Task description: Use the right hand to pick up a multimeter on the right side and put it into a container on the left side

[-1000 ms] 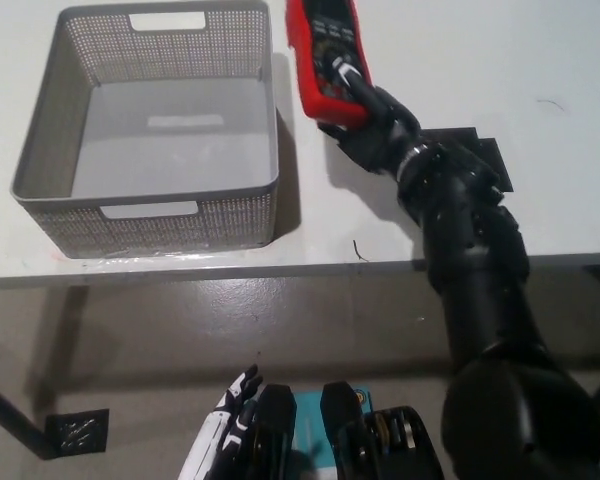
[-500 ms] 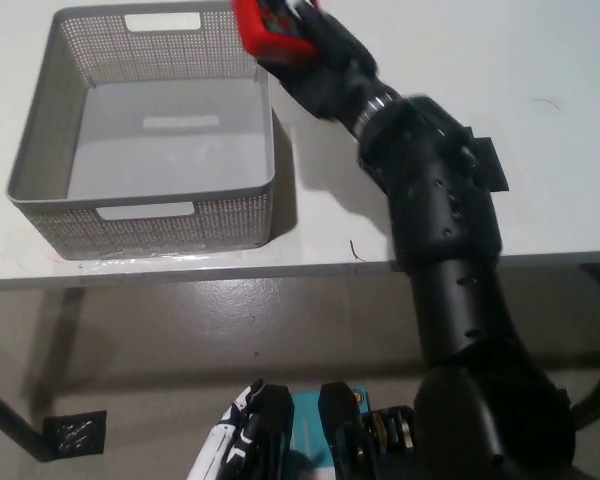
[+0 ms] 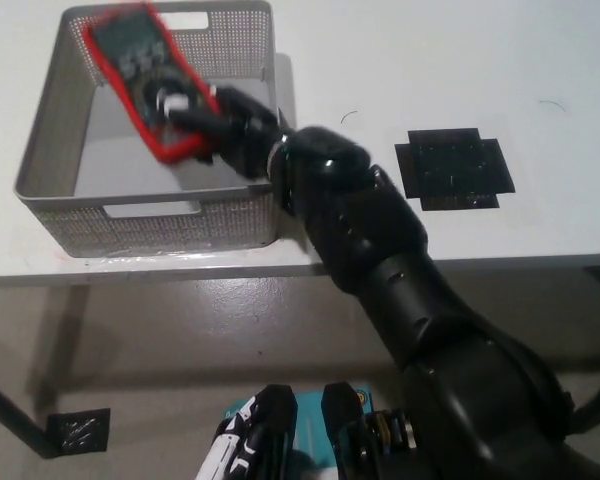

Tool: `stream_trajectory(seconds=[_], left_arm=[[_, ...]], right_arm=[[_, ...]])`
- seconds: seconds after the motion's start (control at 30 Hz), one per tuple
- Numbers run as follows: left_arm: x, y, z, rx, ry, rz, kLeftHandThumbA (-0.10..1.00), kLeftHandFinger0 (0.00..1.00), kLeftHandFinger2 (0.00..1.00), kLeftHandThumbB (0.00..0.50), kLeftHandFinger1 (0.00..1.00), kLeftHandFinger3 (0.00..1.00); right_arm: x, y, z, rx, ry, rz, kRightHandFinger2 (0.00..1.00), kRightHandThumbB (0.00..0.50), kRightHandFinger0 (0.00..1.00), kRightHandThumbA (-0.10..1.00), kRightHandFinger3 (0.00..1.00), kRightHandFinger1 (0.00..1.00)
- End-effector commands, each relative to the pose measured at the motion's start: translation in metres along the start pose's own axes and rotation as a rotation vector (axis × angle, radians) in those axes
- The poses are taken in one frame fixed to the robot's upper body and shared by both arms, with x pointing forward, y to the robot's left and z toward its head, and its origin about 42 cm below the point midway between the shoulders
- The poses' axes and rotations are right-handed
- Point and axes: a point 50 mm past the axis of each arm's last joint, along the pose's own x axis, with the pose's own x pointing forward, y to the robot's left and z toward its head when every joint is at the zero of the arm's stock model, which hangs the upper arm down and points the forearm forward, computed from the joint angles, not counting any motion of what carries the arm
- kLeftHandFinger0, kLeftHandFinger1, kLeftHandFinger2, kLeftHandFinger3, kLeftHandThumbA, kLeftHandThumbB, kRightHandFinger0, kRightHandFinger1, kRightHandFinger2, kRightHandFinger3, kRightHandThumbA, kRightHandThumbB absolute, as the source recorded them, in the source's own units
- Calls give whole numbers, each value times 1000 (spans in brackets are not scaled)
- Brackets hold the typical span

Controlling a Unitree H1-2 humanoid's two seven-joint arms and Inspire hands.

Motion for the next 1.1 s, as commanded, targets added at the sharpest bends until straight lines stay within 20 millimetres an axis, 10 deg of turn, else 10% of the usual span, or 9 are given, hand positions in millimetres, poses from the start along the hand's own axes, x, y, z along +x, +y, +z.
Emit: stream_trajectory(seconds=[0.0,0.2,0.27,0.3,0.4,0.73,1.07], left_arm=[[5,-6,13,5,-90,-23,1000,1000,1000,368,1000,1000],[7,-4,15,15,-100,-36,1000,1000,1000,373,1000,1000],[7,-2,17,32,-103,-46,1000,1000,1000,383,1000,1000],[7,-3,17,34,-105,-51,1000,1000,1000,380,1000,1000],[7,-4,16,23,-105,-55,1000,1000,1000,376,1000,1000],[4,-6,13,6,-88,-67,1000,1000,1000,423,1000,1000],[1,-9,14,25,-92,-80,1000,1000,1000,388,1000,1000]], right_arm=[[0,31,89,-647,-329,-167,843,173,0,-100,784,473],[4,23,80,-714,-340,-230,859,183,40,-100,821,532],[2,22,82,-780,-359,-274,1000,355,502,469,1000,855],[2,20,83,-778,-365,-252,1000,369,695,564,1000,1000],[1,19,87,-746,-369,-183,1000,435,1000,777,1000,1000],[-5,23,106,-752,-495,-155,1000,479,1000,1000,1000,1000],[-32,7,151,-545,-669,-120,1000,492,1000,1000,1000,1000]])
